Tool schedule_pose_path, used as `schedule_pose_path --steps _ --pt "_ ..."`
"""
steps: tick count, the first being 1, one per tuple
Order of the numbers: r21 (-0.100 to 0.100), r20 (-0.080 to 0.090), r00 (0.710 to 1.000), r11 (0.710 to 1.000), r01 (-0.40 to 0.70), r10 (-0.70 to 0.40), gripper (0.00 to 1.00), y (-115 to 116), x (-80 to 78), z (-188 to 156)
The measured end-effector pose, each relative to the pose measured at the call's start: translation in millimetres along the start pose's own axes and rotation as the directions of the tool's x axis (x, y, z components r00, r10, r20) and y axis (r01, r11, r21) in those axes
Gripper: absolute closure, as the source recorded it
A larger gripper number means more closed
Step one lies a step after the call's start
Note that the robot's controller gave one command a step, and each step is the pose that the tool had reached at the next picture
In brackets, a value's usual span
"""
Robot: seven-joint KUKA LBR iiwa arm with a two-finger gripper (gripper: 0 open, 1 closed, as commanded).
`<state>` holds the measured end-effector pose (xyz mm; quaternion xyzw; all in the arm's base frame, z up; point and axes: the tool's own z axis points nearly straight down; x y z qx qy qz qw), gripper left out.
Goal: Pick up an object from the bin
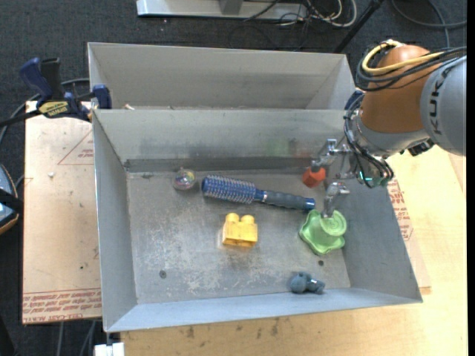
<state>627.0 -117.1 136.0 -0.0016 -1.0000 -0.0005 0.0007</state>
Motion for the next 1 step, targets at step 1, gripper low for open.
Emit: schedule_pose_path --steps 1 --pt "0.000 0.008 0.993 0.993 -0.115 0.115 0.00 24.1 -16.1 63.6"
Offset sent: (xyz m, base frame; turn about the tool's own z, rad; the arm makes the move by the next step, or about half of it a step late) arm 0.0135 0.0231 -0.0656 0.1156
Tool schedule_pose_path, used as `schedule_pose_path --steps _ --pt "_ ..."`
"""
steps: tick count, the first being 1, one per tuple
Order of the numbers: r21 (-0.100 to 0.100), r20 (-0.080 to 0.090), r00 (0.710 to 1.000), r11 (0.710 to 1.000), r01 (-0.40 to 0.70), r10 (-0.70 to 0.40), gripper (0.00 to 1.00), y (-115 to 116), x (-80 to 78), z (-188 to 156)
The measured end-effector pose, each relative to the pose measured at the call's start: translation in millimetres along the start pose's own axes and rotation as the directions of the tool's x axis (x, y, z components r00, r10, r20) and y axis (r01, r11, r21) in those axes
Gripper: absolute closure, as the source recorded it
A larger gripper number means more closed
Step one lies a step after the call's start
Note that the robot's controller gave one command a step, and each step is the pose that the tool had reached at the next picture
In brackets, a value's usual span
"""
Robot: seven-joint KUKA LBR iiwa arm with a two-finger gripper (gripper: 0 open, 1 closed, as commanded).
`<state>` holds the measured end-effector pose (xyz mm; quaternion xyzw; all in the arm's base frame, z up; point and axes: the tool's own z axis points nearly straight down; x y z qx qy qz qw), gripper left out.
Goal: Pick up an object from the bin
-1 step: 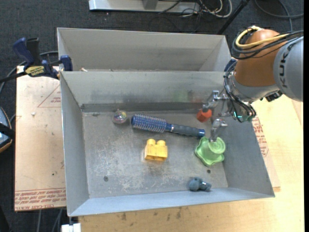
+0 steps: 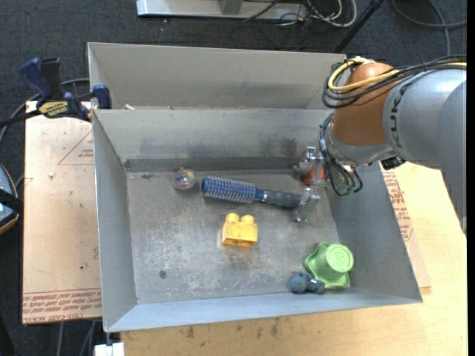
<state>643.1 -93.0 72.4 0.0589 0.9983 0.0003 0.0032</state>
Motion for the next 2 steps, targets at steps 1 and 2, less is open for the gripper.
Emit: schedule_pose_path --steps 1,2 --pt "0.001 0.005 1.000 1.000 0.001 -0.001 1.00 -0.6 -1.2 -3.1" --pt "0.004 0.004 0.994 0.994 0.108 -0.108 1.00 -55.2 14.7 -166.4"
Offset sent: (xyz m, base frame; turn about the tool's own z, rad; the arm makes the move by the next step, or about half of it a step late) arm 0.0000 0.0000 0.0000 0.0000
